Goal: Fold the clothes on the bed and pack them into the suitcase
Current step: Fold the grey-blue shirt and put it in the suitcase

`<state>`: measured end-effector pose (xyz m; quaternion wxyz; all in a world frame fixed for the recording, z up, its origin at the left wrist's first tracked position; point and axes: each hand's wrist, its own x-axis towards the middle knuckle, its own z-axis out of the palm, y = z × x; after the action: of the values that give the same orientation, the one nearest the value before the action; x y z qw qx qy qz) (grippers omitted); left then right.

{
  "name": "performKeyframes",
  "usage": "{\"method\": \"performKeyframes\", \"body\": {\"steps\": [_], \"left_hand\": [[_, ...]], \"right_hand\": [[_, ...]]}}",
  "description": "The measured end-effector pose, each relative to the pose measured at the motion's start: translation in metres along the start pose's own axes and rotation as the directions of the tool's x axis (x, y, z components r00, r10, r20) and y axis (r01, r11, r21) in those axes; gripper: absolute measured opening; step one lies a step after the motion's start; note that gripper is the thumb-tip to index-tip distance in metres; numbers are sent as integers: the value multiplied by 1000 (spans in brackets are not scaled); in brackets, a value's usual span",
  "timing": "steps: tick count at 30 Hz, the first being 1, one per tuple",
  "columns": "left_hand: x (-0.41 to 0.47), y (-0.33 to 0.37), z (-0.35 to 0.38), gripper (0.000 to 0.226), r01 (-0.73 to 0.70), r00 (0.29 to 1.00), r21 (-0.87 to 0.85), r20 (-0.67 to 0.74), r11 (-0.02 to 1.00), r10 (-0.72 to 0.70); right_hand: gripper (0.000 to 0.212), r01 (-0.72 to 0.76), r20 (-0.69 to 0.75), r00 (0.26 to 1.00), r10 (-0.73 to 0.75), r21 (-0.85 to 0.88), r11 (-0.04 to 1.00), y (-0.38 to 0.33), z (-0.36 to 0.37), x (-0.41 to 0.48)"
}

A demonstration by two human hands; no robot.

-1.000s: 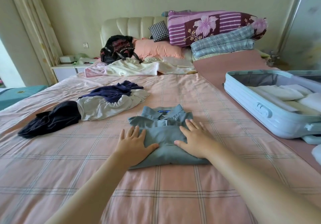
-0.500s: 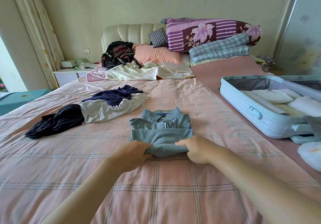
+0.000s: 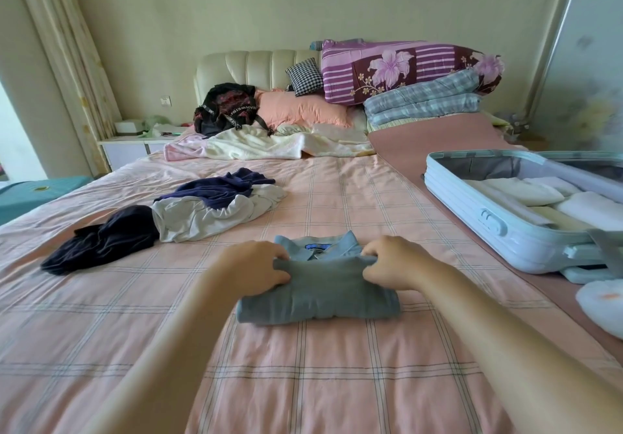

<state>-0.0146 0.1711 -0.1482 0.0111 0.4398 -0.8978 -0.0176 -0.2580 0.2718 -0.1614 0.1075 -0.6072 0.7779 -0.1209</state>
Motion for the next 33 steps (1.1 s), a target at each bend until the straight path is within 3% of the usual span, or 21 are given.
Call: {"method": "performKeyframes", "body": {"steps": [2, 3, 6, 8, 9, 10, 12, 16, 20, 23, 24, 27, 29, 30, 33], "left_hand": [[5, 17, 16, 39, -72, 994, 196, -62, 978, 85], [6, 26, 25, 41, -117, 982, 213, -120, 970, 145], [2, 46, 48, 26, -214, 939, 9, -274, 977, 209], [-2, 48, 64, 37, -270, 932, -80, -273, 960, 239], [-3, 45, 70, 42, -270, 945, -104, -219, 957, 243], [-4, 40, 75, 47, -270, 955, -124, -163, 955, 249], [-3, 27, 83, 54, -269, 961, -110, -102, 957, 258], [-14, 8, 89, 80, -321, 941, -37, -124, 946, 314], [-27, -18, 89, 91, -336, 926, -70, -207, 939, 316], [-28, -30, 87, 88, -325, 937, -117, -177, 938, 302], [-28, -31, 87, 83, -323, 940, -131, -163, 937, 301], [-28, -27, 73, 50, -286, 952, -204, -176, 936, 252], [-29, -26, 58, 30, -217, 970, -303, -175, 928, 169], [-29, -27, 52, 23, -181, 980, -360, -145, 915, 136], [-27, -31, 41, 18, -102, 993, -494, -3, 863, 116]], "right_hand": [[7, 14, 21, 1000, -11, -197, 980, -3, 11, 2], [16, 36, -8, 999, -40, -289, 957, -3, 18, 4], [39, 113, -174, 961, -213, -458, 882, -6, 38, 12], [42, 267, -237, 898, -370, -373, 889, -7, 56, 12], [44, 365, -226, 879, -421, -252, 896, -5, 66, 11], [45, 421, -184, 882, -434, -108, 901, -3, 75, 9], [45, 393, -74, 918, -389, 49, 918, 6, 85, 3], [51, 390, -52, 919, -390, -21, 921, 24, 92, 5], [53, 497, -199, 829, -523, -166, 851, 30, 92, -3], [87, 466, 10, 882, -471, -170, 868, 32, 78, -16], [90, 451, 66, 892, -447, -201, 870, 33, 77, -18], [64, 393, 33, 919, -392, -131, 910, 28, 67, -18], [20, 339, -65, 939, -337, 15, 941, 24, 54, -16], [9, 318, -92, 946, -312, 66, 946, 24, 46, -16], [30, 233, -49, 972, -228, 197, 952, 24, 28, -17]]}}
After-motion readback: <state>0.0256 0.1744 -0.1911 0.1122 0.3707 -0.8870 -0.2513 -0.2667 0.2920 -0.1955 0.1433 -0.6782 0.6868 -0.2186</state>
